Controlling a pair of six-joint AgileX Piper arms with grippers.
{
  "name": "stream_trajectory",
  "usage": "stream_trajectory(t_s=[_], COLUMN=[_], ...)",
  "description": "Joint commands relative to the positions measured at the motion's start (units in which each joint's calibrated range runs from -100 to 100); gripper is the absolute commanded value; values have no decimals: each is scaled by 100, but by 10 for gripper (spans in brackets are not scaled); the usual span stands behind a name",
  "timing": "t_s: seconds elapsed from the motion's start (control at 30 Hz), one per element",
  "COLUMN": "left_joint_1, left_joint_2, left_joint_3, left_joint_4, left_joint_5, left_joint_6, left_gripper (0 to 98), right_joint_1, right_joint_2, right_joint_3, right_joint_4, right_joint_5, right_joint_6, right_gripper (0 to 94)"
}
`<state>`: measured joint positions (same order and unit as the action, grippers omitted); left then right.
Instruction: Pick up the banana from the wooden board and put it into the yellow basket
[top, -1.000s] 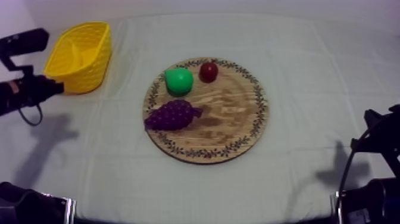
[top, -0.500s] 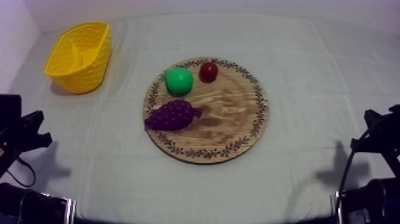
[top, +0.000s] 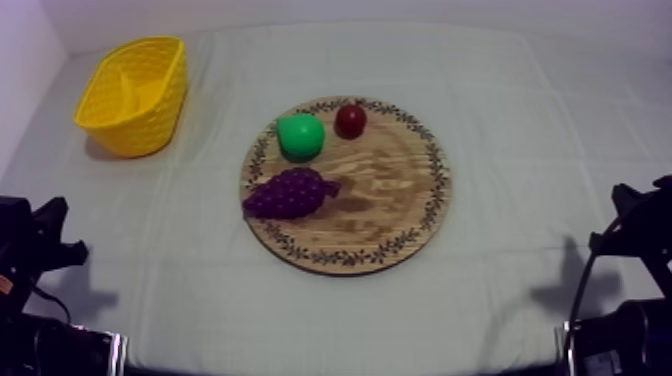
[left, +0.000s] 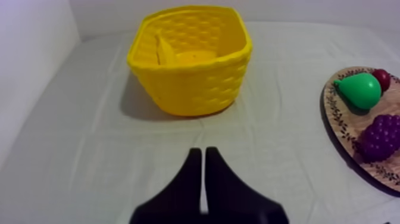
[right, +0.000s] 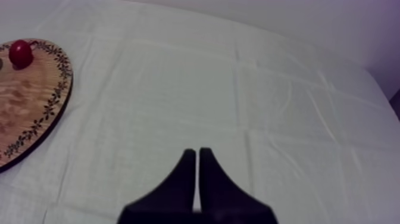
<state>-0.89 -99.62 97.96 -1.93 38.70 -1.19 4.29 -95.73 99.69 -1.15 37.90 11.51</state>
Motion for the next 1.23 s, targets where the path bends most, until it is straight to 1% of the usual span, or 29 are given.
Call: stream_trajectory(t_s=[0.0, 0.1, 0.17, 0.27, 1.2], left_joint_1=[-4, -7, -8, -9, -9], left_joint_2=[-6, -10, -11, -12, -12], left_joint_3=[25, 73, 89, 98, 104], left_joint_4=[2, 1, 1, 1, 0], left_joint_5=[-75, -221, -274, -310, -329], left_joint_6=[259, 757, 1032, 1220, 1182], left_gripper=[1, 1, 1, 1, 1], right_joint_1=[0, 0, 0, 0, 0], right_joint_2=[-2, -2, -2, -2, -2], right_joint_3=[-3, -3, -3, -3, -3], right_joint_4=[1, 1, 1, 1, 1], right_joint_5=[1, 1, 1, 1, 1], right_joint_6=[-1, -1, -1, -1, -1], right_gripper=[3, 3, 3, 3, 3])
